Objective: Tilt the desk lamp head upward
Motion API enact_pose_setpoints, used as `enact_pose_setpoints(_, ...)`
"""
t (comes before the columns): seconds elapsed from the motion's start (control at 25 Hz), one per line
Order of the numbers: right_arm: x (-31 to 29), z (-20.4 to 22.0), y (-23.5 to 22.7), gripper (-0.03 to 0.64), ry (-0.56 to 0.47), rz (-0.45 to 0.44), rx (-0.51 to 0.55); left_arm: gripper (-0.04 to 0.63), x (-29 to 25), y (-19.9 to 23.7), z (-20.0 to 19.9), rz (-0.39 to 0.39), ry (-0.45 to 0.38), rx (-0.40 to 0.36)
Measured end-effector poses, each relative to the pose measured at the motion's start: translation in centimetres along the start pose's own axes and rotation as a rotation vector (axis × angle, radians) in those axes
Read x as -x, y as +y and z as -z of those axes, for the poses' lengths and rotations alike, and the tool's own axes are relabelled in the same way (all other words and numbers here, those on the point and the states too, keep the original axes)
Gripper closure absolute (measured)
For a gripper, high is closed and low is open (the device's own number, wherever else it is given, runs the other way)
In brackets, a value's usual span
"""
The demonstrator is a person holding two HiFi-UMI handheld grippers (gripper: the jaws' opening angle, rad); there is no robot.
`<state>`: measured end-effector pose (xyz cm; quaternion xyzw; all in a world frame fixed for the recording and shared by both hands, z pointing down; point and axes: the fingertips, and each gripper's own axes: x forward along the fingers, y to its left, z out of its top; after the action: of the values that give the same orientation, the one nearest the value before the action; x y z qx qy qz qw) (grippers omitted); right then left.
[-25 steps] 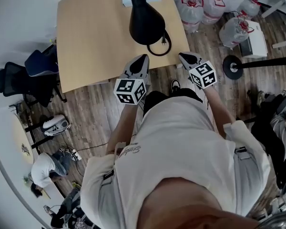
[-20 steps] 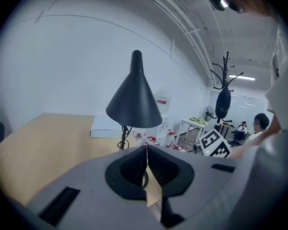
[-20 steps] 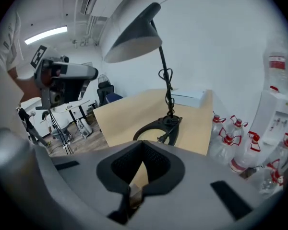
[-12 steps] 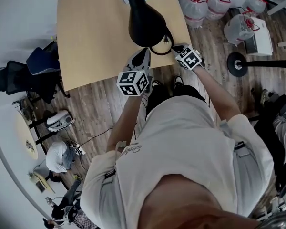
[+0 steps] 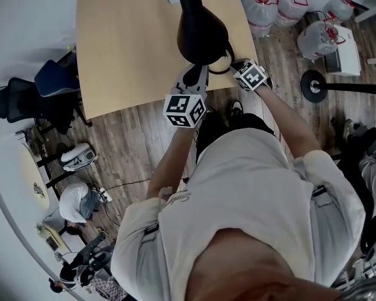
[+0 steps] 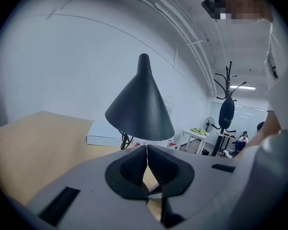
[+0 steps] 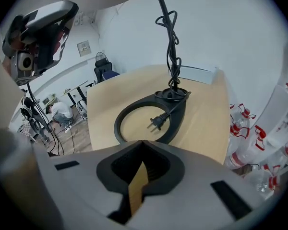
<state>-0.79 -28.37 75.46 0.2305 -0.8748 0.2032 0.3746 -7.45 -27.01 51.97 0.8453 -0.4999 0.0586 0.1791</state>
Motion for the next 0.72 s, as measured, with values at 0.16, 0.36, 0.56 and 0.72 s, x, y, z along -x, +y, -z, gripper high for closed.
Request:
enact_pose_setpoints(0.16,0.0,-0.2,-0.3,0.621,-0.01,0.003,-0.017,0.58,0.1,-0.2,-0.9,-0.01,-0.045,-0.01)
enact_pose_setpoints(0.36,0.1,0.3,0.1,0.621,-0.01,0.01,0.0,0.581,1.0,-1.2,-1.1,-0.039,-0.063,-0.053)
enact_pose_setpoints(0.56,0.2,0.4,0.0,0.621,-0.023,0.015,-0.022,0.581,2.4,-2.1,-1.8,-0.036,-0.108,-0.086)
enact_pose_setpoints(0.72,0.3,0.4,-0.1,0.621,-0.022,0.02,-0.019,0.58,4.0,-3.0,-3.0,-0.033,-0.134,-0.106)
